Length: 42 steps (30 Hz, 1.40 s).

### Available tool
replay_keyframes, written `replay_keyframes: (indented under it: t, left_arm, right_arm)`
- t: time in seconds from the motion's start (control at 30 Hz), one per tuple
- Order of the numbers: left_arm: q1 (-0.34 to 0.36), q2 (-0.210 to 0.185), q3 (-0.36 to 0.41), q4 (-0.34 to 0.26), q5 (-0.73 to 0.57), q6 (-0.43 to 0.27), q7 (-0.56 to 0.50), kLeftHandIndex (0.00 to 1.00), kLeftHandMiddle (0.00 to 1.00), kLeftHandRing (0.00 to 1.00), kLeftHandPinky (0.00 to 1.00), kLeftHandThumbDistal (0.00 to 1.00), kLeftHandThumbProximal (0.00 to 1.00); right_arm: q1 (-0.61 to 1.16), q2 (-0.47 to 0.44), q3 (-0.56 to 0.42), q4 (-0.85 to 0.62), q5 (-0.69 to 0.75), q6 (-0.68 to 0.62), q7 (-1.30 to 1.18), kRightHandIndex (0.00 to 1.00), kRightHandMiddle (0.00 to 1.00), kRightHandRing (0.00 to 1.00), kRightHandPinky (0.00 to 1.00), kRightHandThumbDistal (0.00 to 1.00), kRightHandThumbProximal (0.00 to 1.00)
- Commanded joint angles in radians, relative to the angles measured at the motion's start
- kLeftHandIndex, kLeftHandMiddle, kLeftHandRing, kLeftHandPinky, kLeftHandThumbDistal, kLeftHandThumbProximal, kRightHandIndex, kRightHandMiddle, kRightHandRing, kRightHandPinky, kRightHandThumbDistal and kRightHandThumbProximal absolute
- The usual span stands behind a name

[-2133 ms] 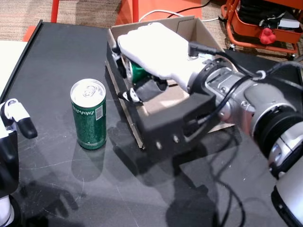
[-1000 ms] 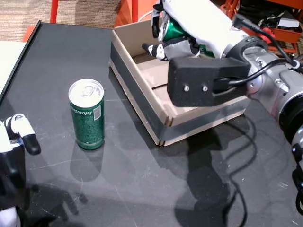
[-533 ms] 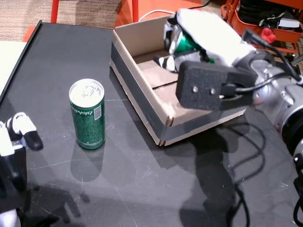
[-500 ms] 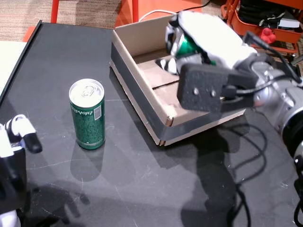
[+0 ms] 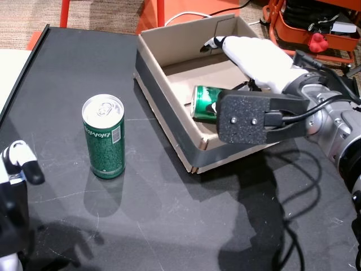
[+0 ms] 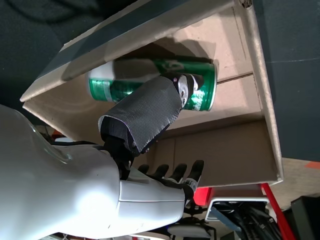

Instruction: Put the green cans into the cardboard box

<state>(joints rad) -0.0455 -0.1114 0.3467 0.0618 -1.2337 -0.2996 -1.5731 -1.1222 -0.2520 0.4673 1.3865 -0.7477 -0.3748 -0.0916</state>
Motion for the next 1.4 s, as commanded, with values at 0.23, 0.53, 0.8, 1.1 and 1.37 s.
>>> replay_keyframes:
  t: [0.23, 0.53, 0.8, 1.1, 1.37]
  left_arm:
    - [-0.046, -0.085, 0.026, 0.044, 0.012, -0.032, -0.024, 0.55, 0.52, 0.52, 0.71, 0.25, 0.54]
    - [-0.102, -0.114, 0.080, 0.118, 0.076, -0.191, 0.069, 0.64, 0.66, 0.72, 0.86, 0.73, 0.44]
    - [-0.404, 0.008, 0.198, 0.436, 0.366, -0.790, 0.285, 0.97, 0.97, 1.00, 0.93, 0.98, 0.17]
    - [-0.638, 0.274, 0.184, 0.892, 0.853, -1.058, 0.656, 0.99, 1.00, 1.00, 0.99, 0.98, 0.24]
    - [-0.659, 0.349, 0.068, 0.991, 1.217, -1.069, 0.986, 1.00, 1.00, 1.00, 1.00, 1.00, 0.24]
  right_arm:
    - [0.016, -0.017, -0.008, 0.002, 0.012, 0.006, -0.009, 0.95, 0.94, 0.94, 0.85, 1.00, 0.87]
    - [0.074, -0.017, -0.167, -0.025, 0.191, -0.199, 0.014, 0.87, 0.89, 0.92, 0.87, 1.00, 0.92]
    - [0.246, -0.121, -0.181, -0.061, 0.228, -0.518, 0.030, 0.90, 0.89, 0.89, 0.85, 1.00, 0.80]
    - [0.366, -0.219, -0.226, -0.083, 0.284, -0.653, 0.033, 0.86, 0.85, 0.87, 0.85, 0.96, 0.79]
    - [0.445, -0.206, -0.336, -0.088, 0.440, -0.726, 0.159, 0.83, 0.82, 0.83, 0.83, 0.81, 0.75]
